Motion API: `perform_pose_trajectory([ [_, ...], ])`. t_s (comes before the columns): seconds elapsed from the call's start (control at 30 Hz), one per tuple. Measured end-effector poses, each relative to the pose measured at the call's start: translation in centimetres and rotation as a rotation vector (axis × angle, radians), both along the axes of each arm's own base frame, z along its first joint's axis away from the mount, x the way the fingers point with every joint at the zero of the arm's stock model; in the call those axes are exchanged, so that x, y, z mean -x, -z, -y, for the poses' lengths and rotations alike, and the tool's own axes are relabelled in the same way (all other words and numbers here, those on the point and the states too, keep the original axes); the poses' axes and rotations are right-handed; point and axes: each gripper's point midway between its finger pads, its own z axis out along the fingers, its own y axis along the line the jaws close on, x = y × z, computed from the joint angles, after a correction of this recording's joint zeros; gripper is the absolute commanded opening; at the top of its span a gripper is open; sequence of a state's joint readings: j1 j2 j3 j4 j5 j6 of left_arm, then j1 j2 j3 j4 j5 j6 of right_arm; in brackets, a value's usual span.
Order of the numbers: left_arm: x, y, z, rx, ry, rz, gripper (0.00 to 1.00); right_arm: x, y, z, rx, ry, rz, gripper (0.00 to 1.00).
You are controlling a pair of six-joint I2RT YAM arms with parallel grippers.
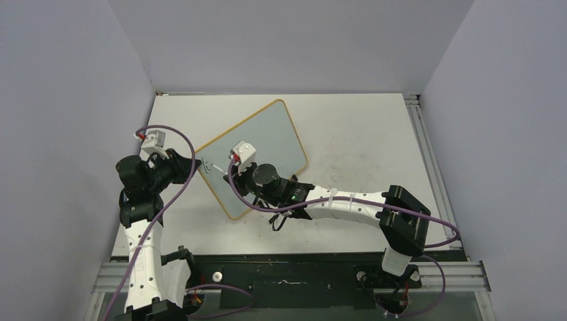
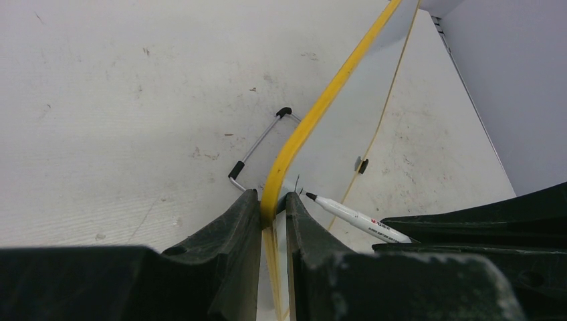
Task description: Write a sentence on the whiteboard
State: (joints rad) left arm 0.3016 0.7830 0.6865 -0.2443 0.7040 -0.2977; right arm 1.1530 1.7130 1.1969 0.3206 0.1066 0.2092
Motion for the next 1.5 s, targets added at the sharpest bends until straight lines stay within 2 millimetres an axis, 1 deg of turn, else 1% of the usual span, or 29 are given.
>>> perform_pose_trajectory([
  [0.57, 0.0, 0.0, 0.0, -0.004, 0.001, 0.002, 0.0, -0.3, -0.1, 0.2, -0.006, 0.023, 0.0, 0.05],
  [1.1, 0.0, 0.0, 0.0, -0.003, 0.003, 0.003, 0.0, -1.0, -1.2, 0.2, -0.032, 0.038, 0.02, 0.05],
  [1.5, 0.0, 0.0, 0.0, -0.004, 0.001, 0.001, 0.0, -0.5, -0.7, -0.4, -0.019, -0.01, 0.025, 0.05],
])
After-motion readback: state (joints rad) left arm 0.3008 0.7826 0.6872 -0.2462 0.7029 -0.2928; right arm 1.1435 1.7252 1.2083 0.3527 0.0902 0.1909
